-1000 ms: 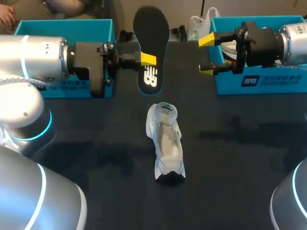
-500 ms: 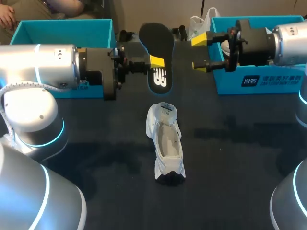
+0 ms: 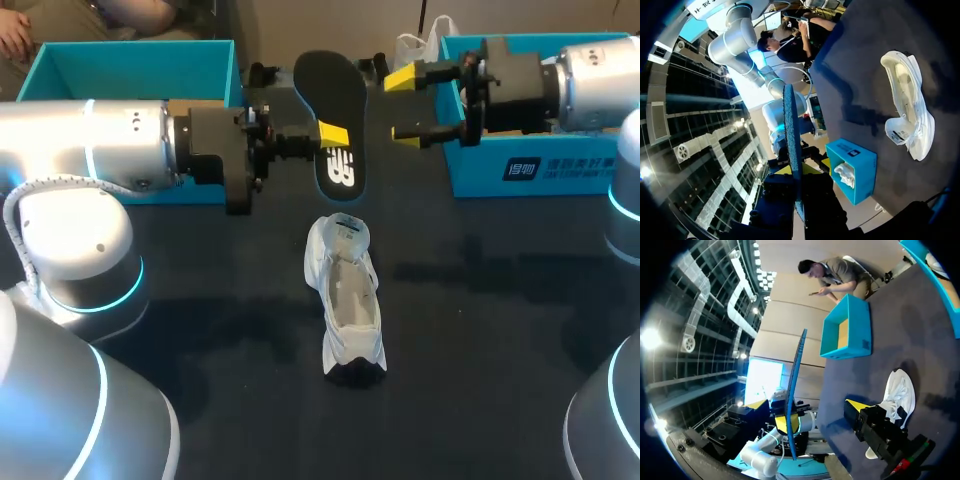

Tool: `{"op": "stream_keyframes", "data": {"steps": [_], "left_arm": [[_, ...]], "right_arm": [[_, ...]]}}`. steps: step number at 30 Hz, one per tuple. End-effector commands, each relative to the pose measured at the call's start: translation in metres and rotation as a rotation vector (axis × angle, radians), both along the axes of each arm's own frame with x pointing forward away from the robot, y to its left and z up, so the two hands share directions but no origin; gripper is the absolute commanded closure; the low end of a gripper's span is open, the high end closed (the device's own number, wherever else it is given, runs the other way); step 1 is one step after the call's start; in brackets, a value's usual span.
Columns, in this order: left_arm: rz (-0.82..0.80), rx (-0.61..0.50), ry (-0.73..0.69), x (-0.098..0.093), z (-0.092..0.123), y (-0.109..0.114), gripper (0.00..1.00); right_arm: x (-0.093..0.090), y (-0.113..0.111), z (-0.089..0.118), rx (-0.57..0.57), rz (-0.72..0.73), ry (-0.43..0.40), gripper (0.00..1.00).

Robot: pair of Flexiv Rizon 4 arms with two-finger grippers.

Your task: Take the shoe out of the shoebox, open the shoe tongue, remove and reinsert the insole, then place the shoe into the shoebox

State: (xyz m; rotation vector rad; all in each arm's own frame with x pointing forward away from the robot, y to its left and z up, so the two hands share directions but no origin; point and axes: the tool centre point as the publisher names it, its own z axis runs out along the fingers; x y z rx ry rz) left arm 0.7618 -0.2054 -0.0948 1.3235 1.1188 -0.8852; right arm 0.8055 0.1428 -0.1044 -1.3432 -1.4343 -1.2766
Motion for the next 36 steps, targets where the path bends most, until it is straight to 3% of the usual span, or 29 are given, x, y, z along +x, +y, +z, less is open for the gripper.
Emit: {"op": "stream_keyframes", "data": {"steps": [1,14,16,18,19,20,21,26,29,36], "left_arm": [[0.013,0.002,-0.003,0.000,-0.008,-0.008,1.00],[0.028,0.017,0.003,0.002,-0.019,-0.009,1.00],[0.028,0.017,0.003,0.002,-0.019,-0.009,1.00],[0.028,0.017,0.003,0.002,-0.019,-0.009,1.00],[0.028,0.017,0.003,0.002,-0.019,-0.009,1.00],[0.028,0.017,0.003,0.002,-0.019,-0.009,1.00],[0.028,0.017,0.003,0.002,-0.019,-0.009,1.00],[0.028,0.017,0.003,0.002,-0.019,-0.009,1.00],[0.028,0.017,0.003,0.002,-0.019,-0.009,1.00],[0.028,0.017,0.003,0.002,-0.019,-0.009,1.00]], "right_arm": [[0.004,0.016,-0.003,-0.008,0.004,0.002,0.00],[-0.009,0.031,-0.003,-0.032,0.008,0.055,0.00],[-0.011,0.033,-0.004,-0.025,0.013,0.075,0.04],[-0.013,0.035,-0.004,-0.028,0.015,0.094,0.24],[-0.014,0.036,-0.005,-0.024,0.017,0.108,0.42],[-0.015,0.037,-0.005,-0.026,0.016,0.120,0.53],[-0.016,0.038,-0.005,-0.024,0.016,0.132,0.56],[-0.019,0.043,-0.004,-0.028,0.029,0.126,0.61],[-0.019,0.045,-0.004,-0.027,0.032,0.109,0.58],[-0.016,0.050,-0.004,-0.017,0.062,0.059,0.60]]}}
